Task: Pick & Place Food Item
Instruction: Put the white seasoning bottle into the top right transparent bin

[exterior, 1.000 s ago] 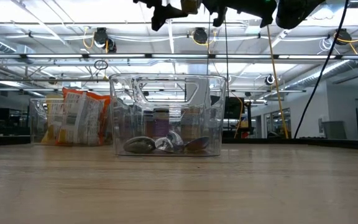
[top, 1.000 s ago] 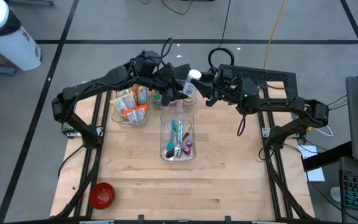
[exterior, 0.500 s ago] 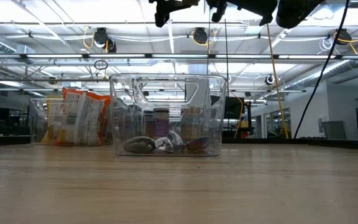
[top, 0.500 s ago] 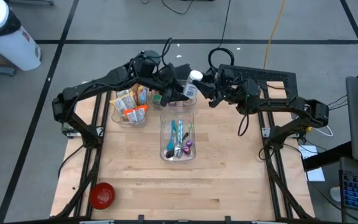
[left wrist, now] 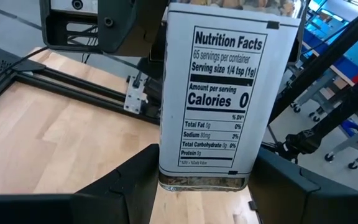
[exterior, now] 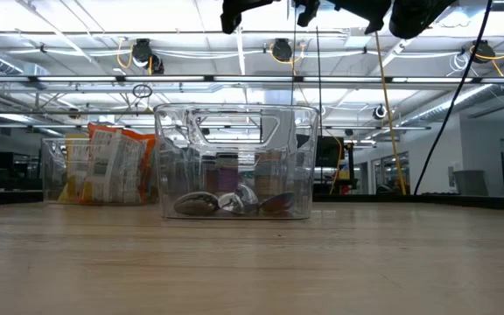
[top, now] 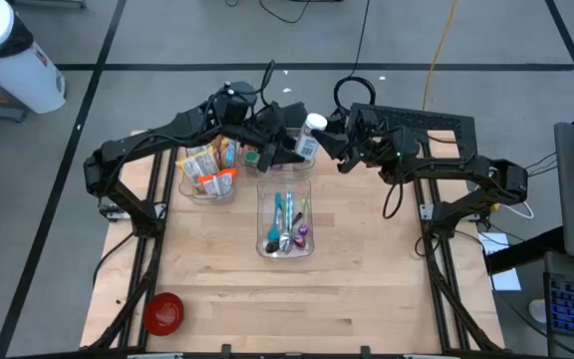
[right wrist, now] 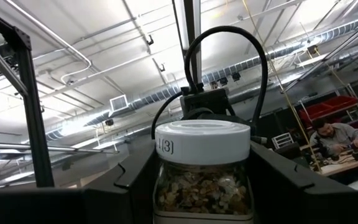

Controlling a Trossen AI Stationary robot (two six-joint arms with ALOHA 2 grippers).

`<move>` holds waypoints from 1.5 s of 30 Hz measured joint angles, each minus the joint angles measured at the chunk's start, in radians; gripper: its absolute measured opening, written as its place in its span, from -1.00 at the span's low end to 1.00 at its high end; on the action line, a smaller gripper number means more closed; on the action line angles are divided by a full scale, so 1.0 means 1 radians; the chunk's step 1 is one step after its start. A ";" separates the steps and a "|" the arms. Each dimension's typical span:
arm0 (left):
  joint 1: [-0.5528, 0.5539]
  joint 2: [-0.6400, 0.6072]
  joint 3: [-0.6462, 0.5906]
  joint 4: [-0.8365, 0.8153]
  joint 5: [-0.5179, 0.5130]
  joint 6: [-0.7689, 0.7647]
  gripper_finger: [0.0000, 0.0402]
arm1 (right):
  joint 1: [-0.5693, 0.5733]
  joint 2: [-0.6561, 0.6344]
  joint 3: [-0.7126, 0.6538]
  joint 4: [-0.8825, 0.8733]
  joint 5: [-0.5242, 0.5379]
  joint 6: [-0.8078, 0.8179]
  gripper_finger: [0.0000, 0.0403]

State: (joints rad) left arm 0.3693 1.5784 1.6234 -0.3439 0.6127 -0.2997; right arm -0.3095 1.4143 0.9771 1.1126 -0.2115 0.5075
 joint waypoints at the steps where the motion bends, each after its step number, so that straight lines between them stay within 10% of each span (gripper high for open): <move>1: -0.001 0.000 0.000 0.000 0.001 0.001 0.12 | 0.003 0.000 0.000 0.000 0.001 -0.002 -0.06; 13: -0.016 0.000 0.000 -0.005 -0.015 0.035 0.03 | 0.010 0.000 -0.001 -0.013 -0.001 -0.007 -0.04; 23: -0.016 -0.001 0.005 0.020 -0.010 0.054 0.03 | 0.011 0.005 -0.006 -0.039 -0.027 -0.007 0.39; 32: -0.009 -0.005 0.005 -0.040 0.025 0.059 0.03 | -0.049 -0.034 -0.004 -0.061 -0.198 0.115 0.36; 45: -0.002 -0.011 0.089 -0.400 -0.005 0.171 0.03 | -0.197 -0.179 0.131 -0.641 -0.476 0.011 0.35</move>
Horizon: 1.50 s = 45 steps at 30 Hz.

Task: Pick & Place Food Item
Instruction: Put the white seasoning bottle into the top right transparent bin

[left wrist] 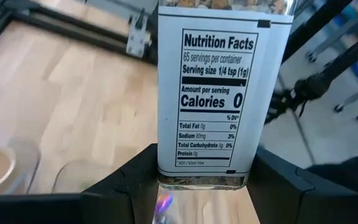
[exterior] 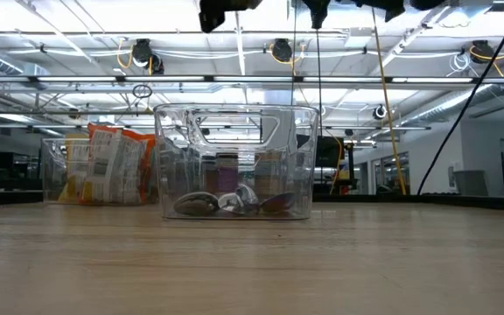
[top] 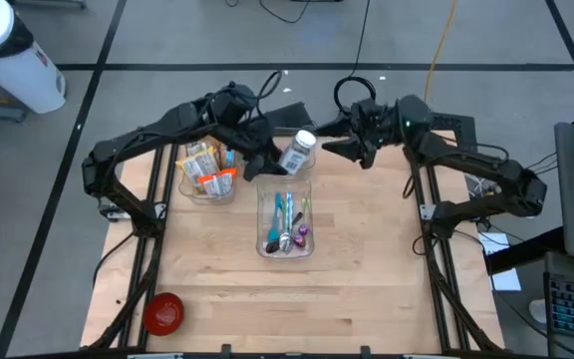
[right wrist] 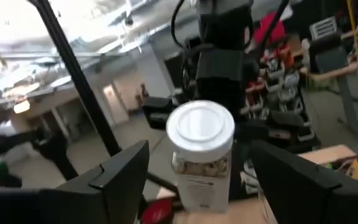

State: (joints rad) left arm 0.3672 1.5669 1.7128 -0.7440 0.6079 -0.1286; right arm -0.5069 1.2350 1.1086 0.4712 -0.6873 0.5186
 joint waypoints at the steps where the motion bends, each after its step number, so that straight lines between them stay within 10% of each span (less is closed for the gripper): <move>1: 0.000 0.000 0.017 -0.040 -0.009 0.013 0.03 | -0.011 0.000 0.022 -0.042 -0.023 -0.012 0.36; 21: -0.018 0.008 0.194 -0.498 -0.172 0.084 0.02 | -0.032 0.099 0.297 -0.473 -0.207 -0.149 0.33; 45: -0.049 0.066 0.193 -0.587 -0.251 0.125 0.02 | 0.106 0.191 0.304 -0.535 0.036 -0.360 0.33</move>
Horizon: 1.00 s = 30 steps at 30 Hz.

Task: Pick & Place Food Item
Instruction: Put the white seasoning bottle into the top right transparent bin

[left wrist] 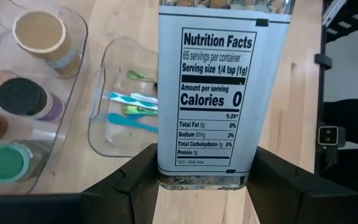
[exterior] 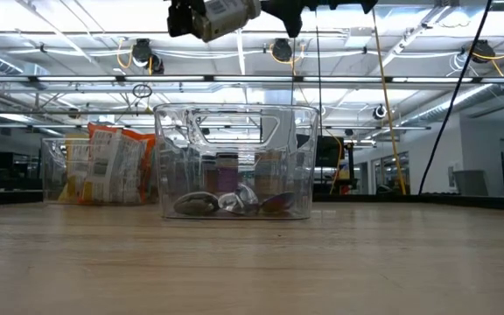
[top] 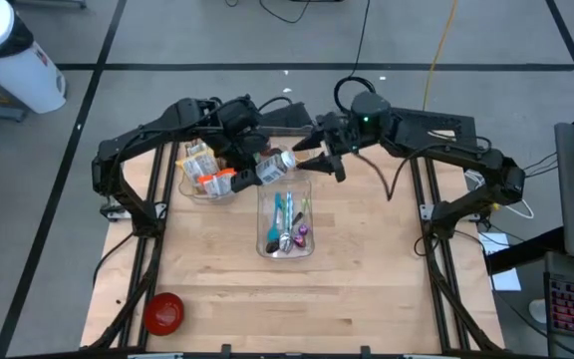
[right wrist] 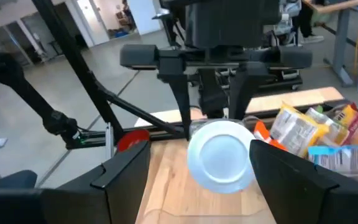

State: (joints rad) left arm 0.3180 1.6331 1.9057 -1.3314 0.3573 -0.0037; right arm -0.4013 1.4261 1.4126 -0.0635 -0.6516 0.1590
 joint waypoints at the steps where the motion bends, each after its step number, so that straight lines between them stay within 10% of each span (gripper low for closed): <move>1: 0.000 0.007 0.000 -0.002 -0.002 0.001 0.02 | 0.002 0.004 -0.002 -0.003 0.001 -0.002 0.33; 30: -0.015 0.023 0.000 0.001 -0.018 0.031 0.02 | 0.049 0.066 0.000 0.025 0.048 -0.007 0.43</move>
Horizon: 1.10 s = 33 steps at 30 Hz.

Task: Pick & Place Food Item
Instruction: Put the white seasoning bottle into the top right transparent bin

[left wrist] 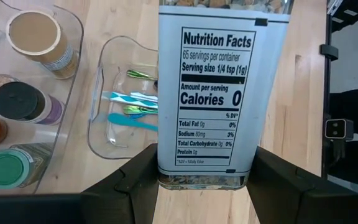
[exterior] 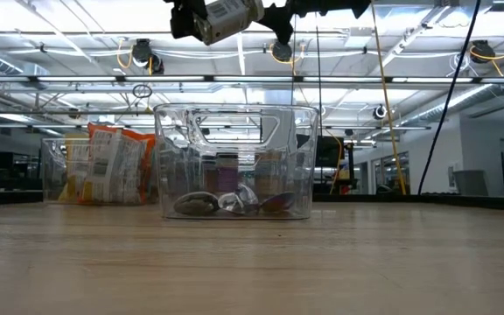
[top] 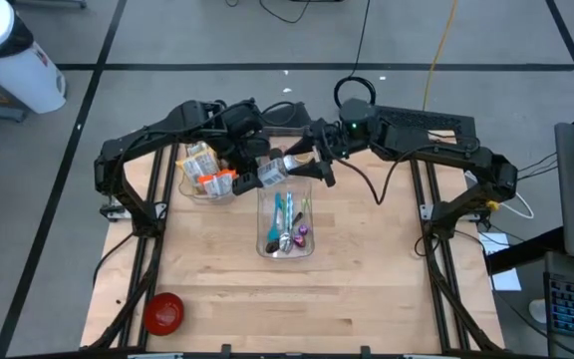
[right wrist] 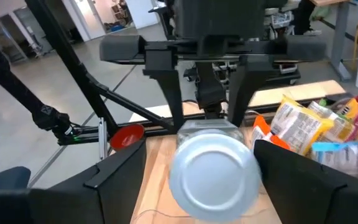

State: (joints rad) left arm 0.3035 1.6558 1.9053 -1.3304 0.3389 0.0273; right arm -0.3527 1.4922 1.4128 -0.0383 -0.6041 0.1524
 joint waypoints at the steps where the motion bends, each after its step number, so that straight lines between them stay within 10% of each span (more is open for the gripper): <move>1: 0.000 0.000 0.000 0.000 0.000 -0.002 0.02 | 0.006 0.007 0.000 0.005 0.000 -0.006 0.43; 33: 0.000 0.000 0.000 0.015 0.023 -0.002 0.02 | 0.029 0.012 -0.001 -0.005 0.026 -0.042 -0.01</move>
State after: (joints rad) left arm 0.3031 1.6554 1.9049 -1.3151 0.3618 0.0255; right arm -0.3233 1.5040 1.4117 -0.0430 -0.5777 0.1109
